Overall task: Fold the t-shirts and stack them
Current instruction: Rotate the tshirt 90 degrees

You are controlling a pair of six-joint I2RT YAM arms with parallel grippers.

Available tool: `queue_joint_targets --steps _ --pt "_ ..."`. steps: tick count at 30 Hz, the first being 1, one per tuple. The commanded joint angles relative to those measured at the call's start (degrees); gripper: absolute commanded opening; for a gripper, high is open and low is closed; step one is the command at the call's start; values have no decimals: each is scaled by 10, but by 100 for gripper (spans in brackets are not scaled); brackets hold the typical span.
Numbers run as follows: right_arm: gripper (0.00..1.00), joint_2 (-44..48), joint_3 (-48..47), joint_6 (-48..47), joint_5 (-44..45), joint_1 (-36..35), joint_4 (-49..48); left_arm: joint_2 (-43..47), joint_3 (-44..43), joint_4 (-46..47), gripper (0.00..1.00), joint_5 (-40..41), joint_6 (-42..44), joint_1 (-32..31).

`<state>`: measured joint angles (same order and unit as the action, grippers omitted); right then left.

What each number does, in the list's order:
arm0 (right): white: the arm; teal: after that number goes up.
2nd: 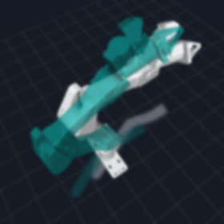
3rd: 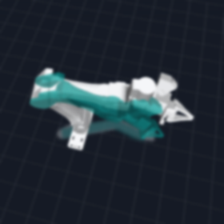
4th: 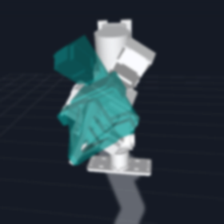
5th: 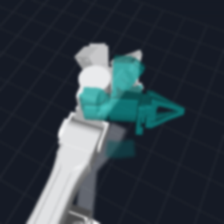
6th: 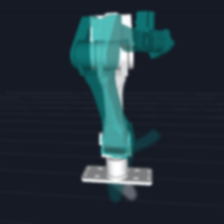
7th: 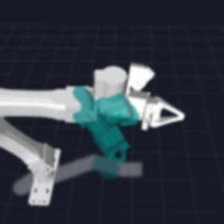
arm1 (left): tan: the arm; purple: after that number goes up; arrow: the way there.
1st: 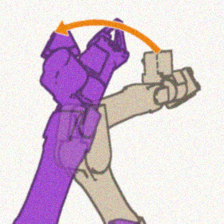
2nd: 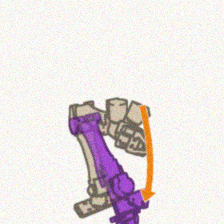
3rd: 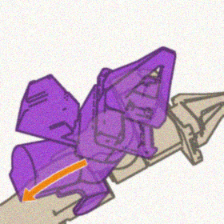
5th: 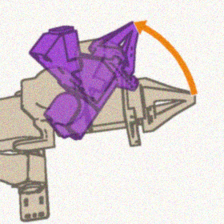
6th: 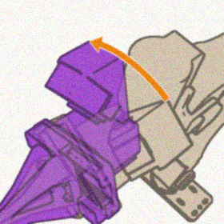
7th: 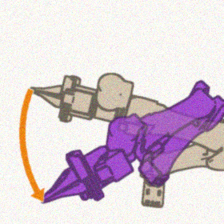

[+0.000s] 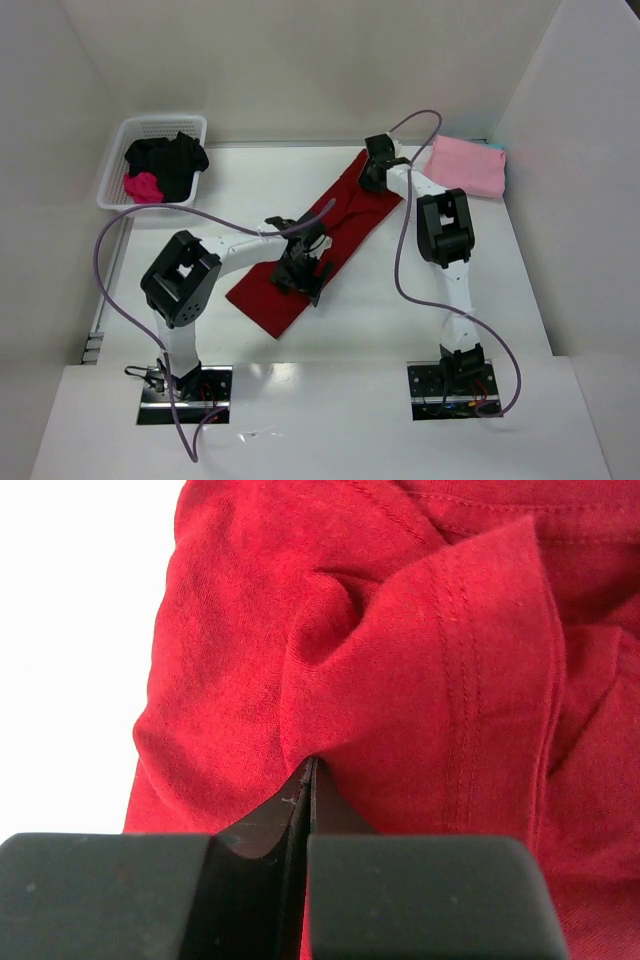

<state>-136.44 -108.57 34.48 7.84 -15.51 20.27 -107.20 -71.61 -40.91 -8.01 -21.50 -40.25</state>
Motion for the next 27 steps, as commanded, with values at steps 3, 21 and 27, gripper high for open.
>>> queue_joint_targets --steps 3,21,27 --pt "0 -10 -30 -27 3 -4 13 16 -36 -49 99 40 -48 -12" --pt "0 171 166 -54 8 -4 -20 85 33 -12 99 181 -102 33" --pt "0 157 186 -49 8 -4 -20 52 48 37 99 137 -114 39"
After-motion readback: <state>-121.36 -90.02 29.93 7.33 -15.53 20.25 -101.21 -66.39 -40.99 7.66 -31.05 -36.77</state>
